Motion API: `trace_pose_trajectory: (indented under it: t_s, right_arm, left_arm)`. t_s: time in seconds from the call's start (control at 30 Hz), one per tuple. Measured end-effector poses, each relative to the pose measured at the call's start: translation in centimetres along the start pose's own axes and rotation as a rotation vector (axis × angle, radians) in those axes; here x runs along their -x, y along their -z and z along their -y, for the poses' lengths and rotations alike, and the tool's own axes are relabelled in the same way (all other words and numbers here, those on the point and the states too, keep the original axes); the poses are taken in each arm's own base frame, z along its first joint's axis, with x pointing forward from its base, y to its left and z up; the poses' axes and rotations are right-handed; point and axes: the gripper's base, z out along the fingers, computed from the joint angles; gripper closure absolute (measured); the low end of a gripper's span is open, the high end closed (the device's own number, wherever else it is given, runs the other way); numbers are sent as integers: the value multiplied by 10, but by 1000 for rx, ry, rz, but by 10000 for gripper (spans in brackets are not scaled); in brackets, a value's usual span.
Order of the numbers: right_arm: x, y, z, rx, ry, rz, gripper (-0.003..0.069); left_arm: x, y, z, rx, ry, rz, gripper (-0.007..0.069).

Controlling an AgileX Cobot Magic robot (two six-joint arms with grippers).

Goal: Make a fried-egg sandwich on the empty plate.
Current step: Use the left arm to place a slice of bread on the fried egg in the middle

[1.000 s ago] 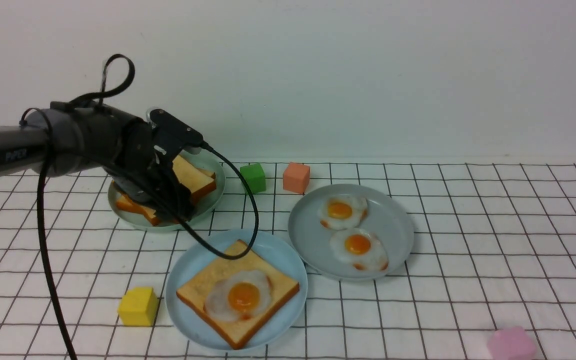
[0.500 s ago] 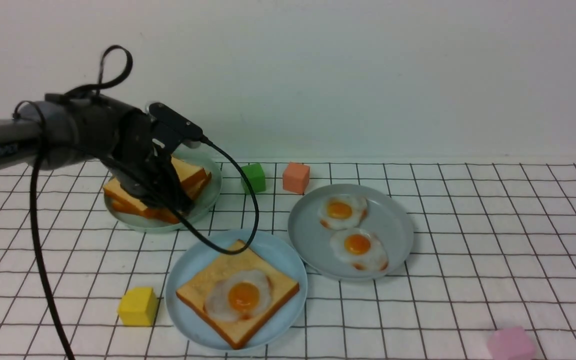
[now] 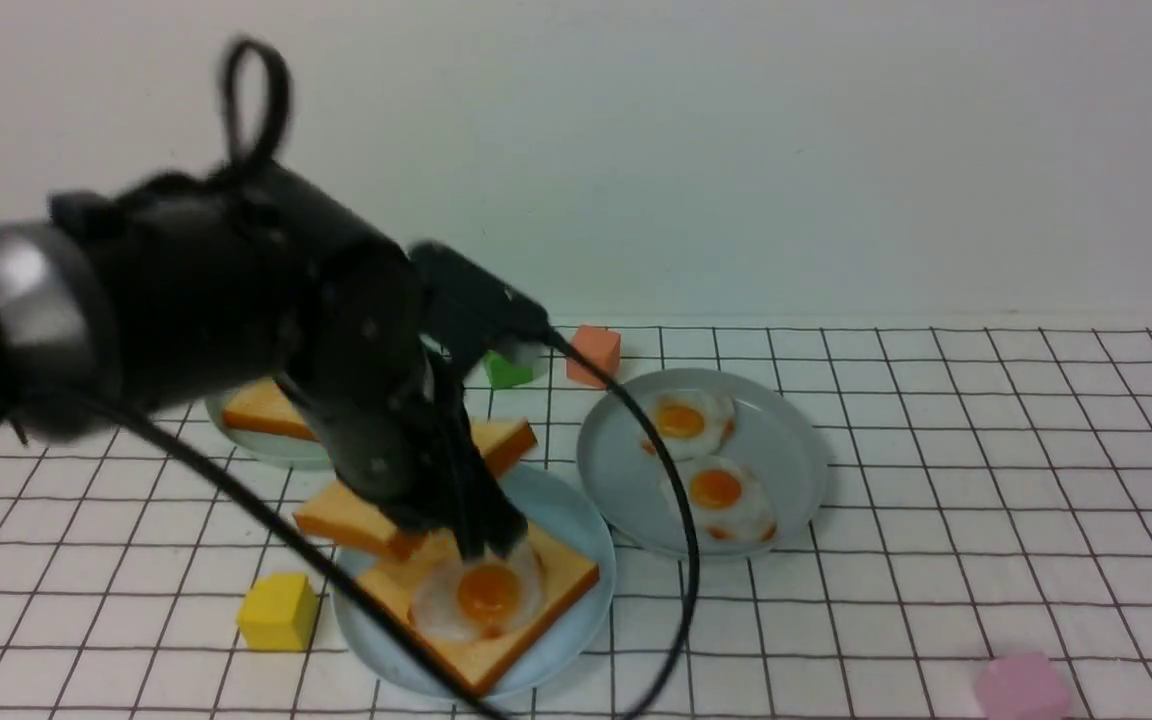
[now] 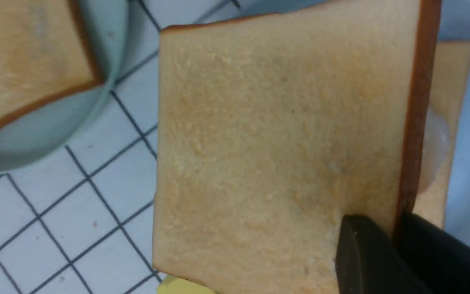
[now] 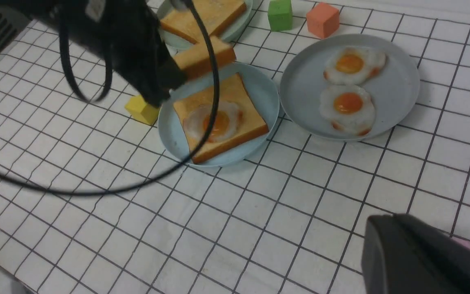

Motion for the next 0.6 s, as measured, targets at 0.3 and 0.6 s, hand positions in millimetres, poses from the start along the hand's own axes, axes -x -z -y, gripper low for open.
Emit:
trace_pose_trajectory:
  t_s: [0.3, 0.6]
  right_arm:
    - [0, 0, 0, 0, 0, -1, 629]
    - [-1, 0, 0, 1, 0, -6, 624]
  left_arm:
    - [2, -7, 33, 25, -64, 74, 549]
    - [-2, -14, 37, 0, -27, 22, 549]
